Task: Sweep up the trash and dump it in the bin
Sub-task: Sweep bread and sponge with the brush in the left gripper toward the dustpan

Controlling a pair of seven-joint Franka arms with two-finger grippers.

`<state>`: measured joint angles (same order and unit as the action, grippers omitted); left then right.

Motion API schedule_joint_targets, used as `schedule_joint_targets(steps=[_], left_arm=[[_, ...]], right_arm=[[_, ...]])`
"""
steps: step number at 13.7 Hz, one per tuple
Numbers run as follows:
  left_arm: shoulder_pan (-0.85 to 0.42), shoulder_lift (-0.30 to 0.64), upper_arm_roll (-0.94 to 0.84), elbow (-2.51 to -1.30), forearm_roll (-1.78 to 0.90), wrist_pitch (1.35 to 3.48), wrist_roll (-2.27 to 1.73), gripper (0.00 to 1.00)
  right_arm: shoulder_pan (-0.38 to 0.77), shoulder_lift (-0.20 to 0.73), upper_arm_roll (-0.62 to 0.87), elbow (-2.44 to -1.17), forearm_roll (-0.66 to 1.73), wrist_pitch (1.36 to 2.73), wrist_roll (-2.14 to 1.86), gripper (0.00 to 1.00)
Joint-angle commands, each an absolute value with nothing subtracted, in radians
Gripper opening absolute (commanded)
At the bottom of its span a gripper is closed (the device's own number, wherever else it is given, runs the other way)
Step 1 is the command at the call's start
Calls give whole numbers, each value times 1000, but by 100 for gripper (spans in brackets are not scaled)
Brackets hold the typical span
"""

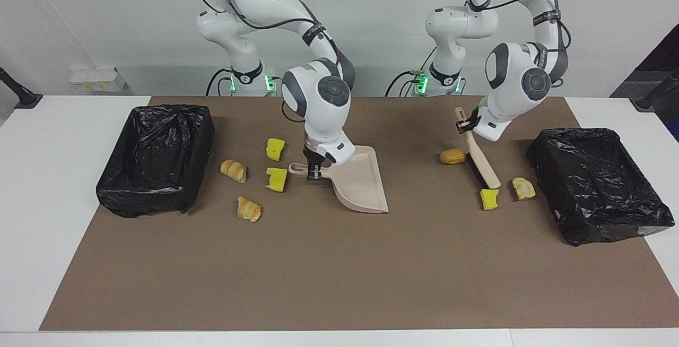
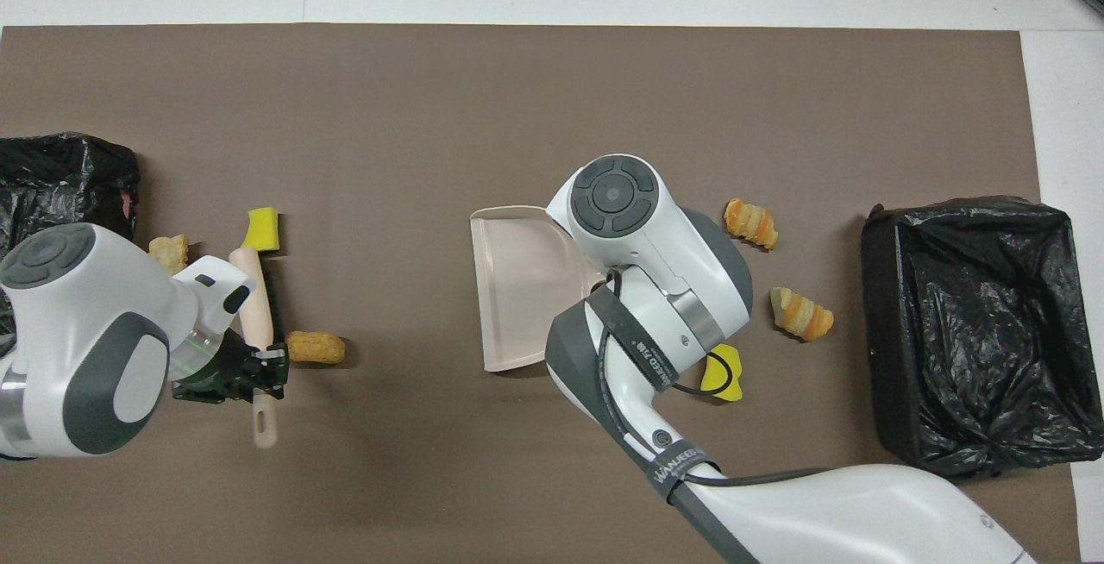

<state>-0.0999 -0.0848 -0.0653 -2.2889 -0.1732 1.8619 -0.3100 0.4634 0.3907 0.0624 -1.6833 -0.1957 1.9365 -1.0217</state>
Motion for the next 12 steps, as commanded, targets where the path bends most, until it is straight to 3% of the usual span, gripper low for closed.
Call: schedule_joint_targets(steps=[1,5,8,12], left_arm=[[-144,-32,-66,-2205,-245,1876,-368,0],[-115,-67,-51,-2105,-227,1742,-408,0],[-46,-20,-51,-2002,-19,1603,-379,0],[14,66,-51,-2002,182,1601,-275,0]], right_arm=[[453,373,72,-1720,-201,1974,-941,0],[453,374,72,-1718,-198,1974,-934,0],[453,376,72,-1712,-183,1974,-936,0],[448,379,72,-1710,-181,1977,-936,0]])
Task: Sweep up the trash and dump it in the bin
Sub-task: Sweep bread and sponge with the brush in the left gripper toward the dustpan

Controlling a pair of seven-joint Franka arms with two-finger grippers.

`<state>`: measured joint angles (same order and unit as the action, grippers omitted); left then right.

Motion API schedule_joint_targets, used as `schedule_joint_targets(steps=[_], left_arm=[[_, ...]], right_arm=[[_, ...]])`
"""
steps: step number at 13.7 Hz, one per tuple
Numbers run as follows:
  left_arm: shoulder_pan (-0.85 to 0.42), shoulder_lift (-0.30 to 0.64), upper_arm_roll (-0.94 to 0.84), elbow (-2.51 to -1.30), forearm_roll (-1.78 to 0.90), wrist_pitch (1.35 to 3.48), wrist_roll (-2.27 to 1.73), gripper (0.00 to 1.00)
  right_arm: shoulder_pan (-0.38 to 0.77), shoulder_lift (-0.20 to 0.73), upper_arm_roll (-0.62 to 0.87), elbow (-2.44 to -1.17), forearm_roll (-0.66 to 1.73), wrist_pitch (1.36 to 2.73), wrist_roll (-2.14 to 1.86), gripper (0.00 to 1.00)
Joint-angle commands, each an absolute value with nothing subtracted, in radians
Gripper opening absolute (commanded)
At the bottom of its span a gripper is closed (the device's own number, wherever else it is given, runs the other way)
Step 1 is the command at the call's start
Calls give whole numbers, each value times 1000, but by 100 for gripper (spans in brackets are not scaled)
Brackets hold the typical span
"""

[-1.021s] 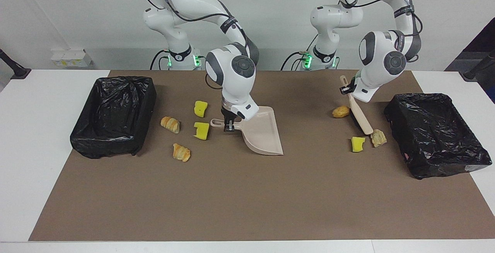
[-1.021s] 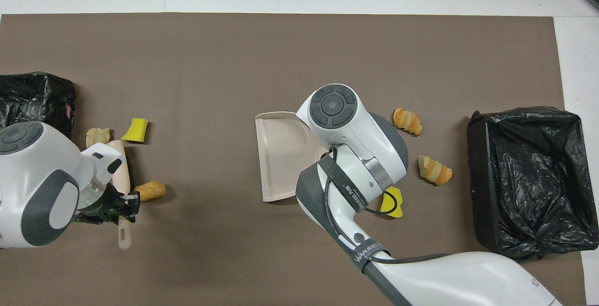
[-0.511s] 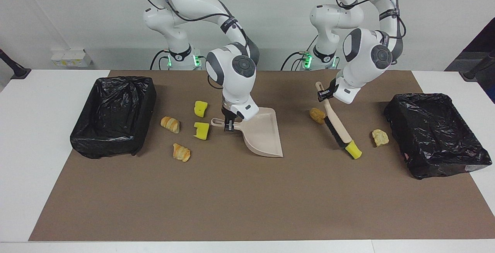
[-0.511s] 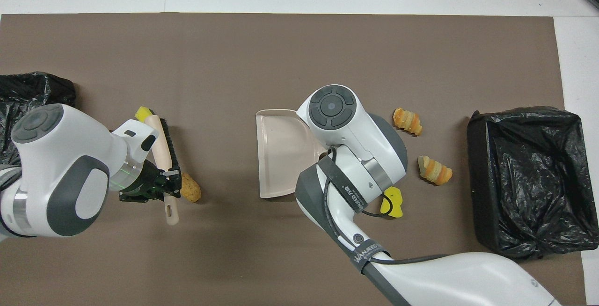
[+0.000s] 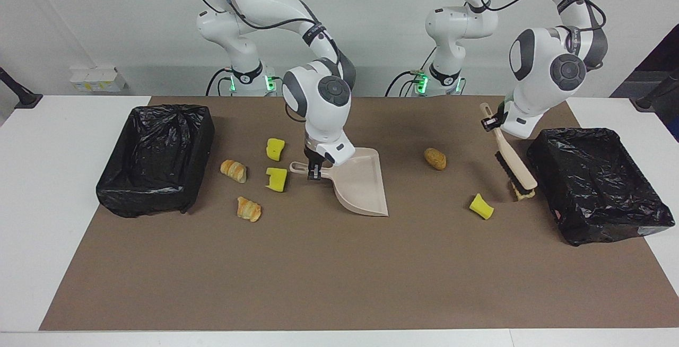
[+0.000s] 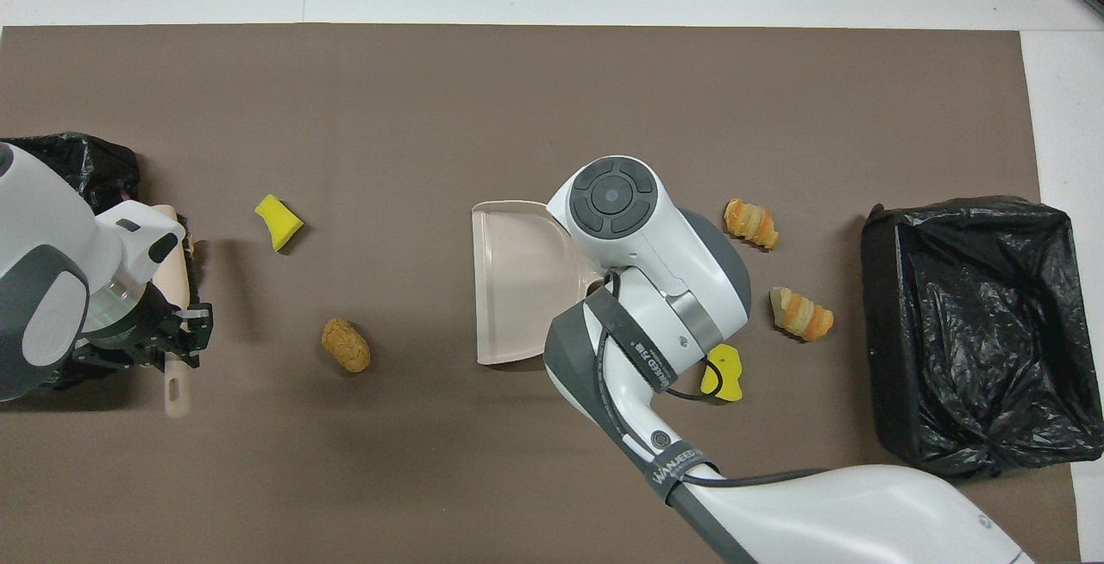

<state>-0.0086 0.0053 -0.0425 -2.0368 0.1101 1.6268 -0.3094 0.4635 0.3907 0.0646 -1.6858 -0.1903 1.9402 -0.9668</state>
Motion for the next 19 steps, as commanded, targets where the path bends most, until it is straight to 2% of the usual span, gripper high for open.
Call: schedule_joint_targets(steps=[1,4,6,8,10,14,16,19], left_arm=[[14,69,-51,-2009,230,1600,-264,0],[18,64,-51,-2035,273,1618,-262,0],[17,77,-52,-2084,247,1705,-274,0],[31,80,-51,-2111,62,1788,-276,0],[14,101,-52,-2071,-79,1786,-310,0],[-61,100,-64,-1949,-164,1691,-439,0],[-72,92,-63,-1847,-157,1568,-457,0],[-60,84,-55,-1841,27,1479,-404,0]], right_arm=[[448,380,72,-1710,-181,1991,-936,0],[446,382,72,-1709,-179,1994,-934,0],[446,383,72,-1707,-179,1994,-927,0],[446,383,72,-1707,-179,1996,-920,0],[446,383,72,-1707,-179,1996,-920,0],[446,383,72,-1706,-179,1996,-919,0],[446,383,72,-1707,-179,2002,-919,0],[446,383,72,-1707,-178,2010,-919,0]])
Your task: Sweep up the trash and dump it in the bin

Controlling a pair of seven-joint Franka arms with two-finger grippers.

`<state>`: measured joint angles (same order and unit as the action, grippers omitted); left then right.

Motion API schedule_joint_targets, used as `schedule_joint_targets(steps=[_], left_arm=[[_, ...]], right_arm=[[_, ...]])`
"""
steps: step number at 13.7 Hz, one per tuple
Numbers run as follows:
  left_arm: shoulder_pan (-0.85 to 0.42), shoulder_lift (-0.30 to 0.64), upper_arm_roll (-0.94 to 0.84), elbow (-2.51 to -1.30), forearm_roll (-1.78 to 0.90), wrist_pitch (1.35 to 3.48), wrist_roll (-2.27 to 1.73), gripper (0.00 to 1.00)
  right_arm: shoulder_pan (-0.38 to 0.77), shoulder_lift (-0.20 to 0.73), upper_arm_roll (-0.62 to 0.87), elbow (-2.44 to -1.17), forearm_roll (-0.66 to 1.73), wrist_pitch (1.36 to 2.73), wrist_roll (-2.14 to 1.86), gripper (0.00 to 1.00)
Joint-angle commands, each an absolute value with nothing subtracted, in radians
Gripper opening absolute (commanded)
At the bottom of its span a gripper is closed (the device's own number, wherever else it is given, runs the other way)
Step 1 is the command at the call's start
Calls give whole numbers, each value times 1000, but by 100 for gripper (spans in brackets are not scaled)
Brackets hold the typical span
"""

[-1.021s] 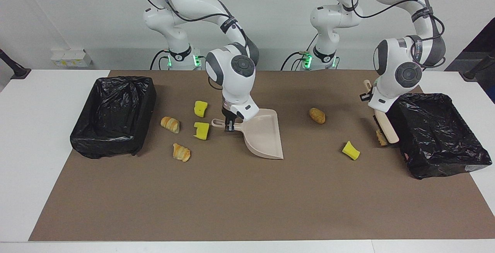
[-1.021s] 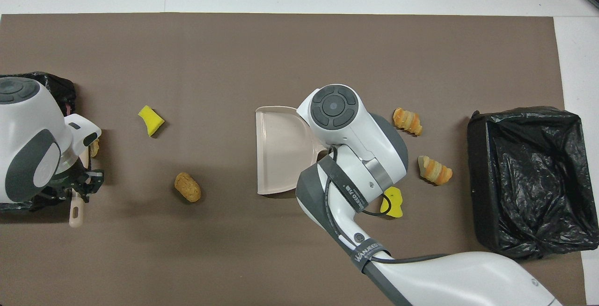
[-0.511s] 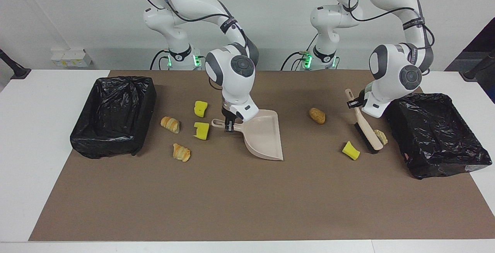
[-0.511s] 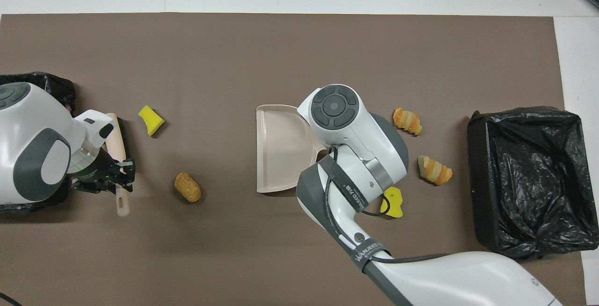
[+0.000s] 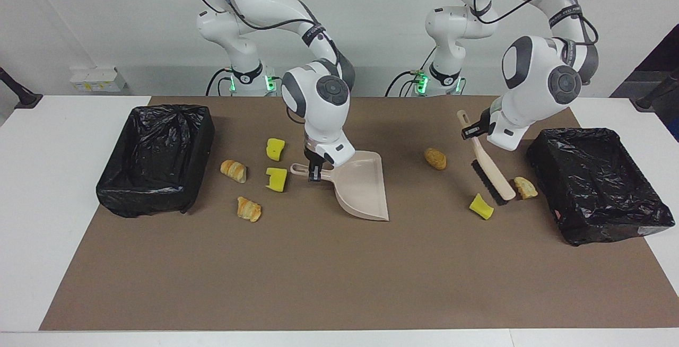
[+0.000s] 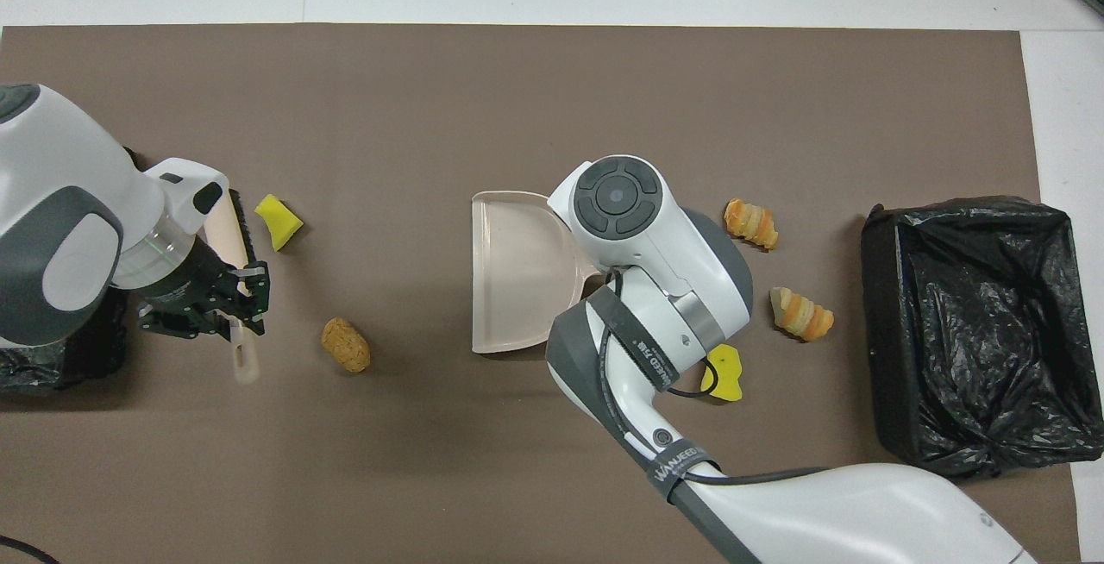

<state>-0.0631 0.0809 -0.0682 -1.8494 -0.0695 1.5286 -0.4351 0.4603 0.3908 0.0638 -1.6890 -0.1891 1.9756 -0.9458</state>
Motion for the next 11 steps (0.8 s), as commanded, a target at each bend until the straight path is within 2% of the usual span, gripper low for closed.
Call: schedule_joint_targets(steps=[1,7,11], left_arm=[[-55,92,-54,-1847,79,1462,-372,0],[-3,101,-54,-2009,308,1456,-276,0],[17,91,-54,-2040,322,1465,-287,0]], right_arm=[[446,385,72,-1707,-172,2010,-919,0],[446,385,72,-1707,-158,2017,-919,0],[446,387,72,-1707,-156,2026,-898,0]])
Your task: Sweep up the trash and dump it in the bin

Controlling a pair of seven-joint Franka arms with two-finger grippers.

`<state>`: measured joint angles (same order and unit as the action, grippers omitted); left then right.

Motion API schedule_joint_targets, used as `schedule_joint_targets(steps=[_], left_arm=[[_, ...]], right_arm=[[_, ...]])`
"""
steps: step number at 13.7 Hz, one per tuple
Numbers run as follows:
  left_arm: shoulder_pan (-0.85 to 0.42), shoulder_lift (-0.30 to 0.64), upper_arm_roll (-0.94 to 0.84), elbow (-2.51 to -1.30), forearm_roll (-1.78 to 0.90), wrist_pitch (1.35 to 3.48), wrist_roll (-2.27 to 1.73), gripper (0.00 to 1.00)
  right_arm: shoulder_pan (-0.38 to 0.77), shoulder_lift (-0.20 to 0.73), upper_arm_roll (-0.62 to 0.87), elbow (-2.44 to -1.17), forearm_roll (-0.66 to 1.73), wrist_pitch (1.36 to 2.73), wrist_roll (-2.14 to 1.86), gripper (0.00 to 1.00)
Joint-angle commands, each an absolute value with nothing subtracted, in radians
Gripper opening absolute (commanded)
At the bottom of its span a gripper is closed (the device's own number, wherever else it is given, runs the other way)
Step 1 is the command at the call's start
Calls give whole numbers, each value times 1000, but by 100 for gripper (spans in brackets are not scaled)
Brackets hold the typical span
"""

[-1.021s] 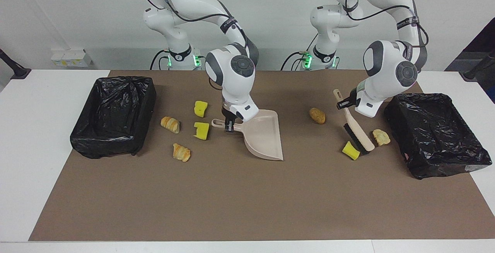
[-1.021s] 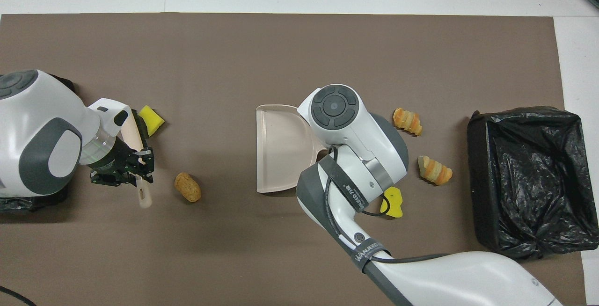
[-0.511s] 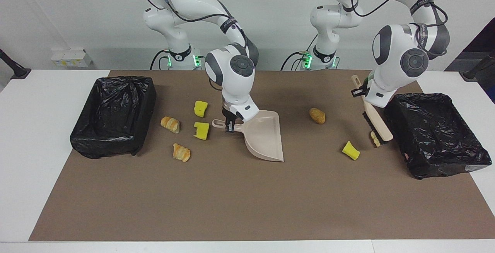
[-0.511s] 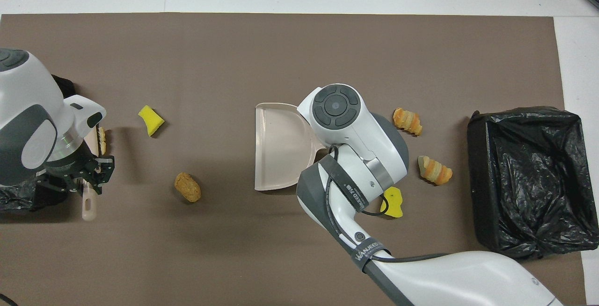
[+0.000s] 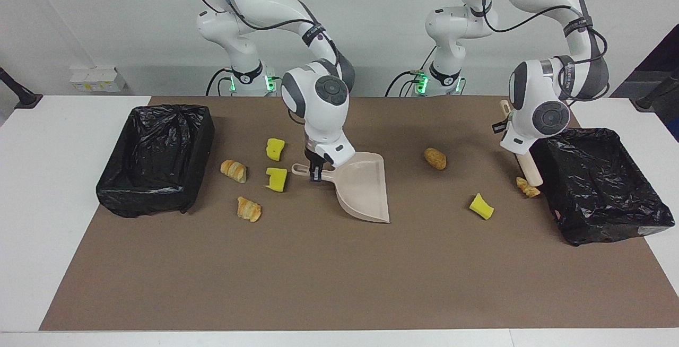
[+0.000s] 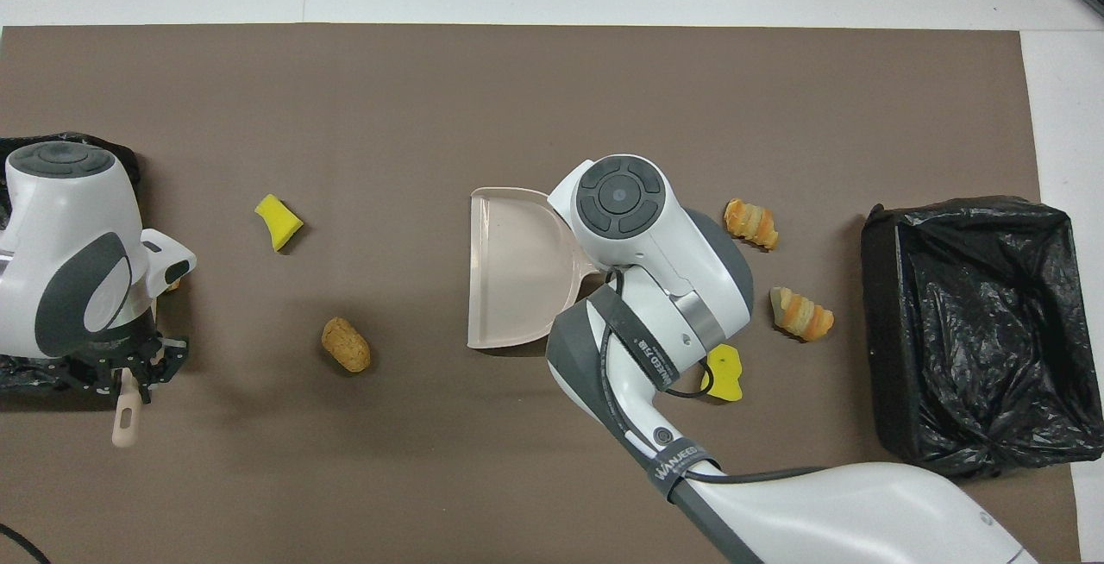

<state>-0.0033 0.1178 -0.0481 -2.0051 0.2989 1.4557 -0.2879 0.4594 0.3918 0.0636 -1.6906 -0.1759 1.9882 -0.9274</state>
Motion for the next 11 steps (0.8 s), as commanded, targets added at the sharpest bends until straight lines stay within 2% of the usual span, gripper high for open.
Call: schedule_joint_targets(steps=[1,3,6,11], left_arm=[[34,89,-54,-2052,322,1500,-288,0],[70,83,-55,-2086,296,1613,-311,0],[112,92,-54,-2089,50,1753,-331,0],[98,94,-57,-2014,-147,1743,-429,0]], right_arm=[[445,387,72,-1707,-156,2029,-894,0],[443,390,72,-1707,-141,2051,-891,0],[443,402,72,-1707,-121,2074,-887,0],[443,411,72,-1707,-121,2098,-853,0]])
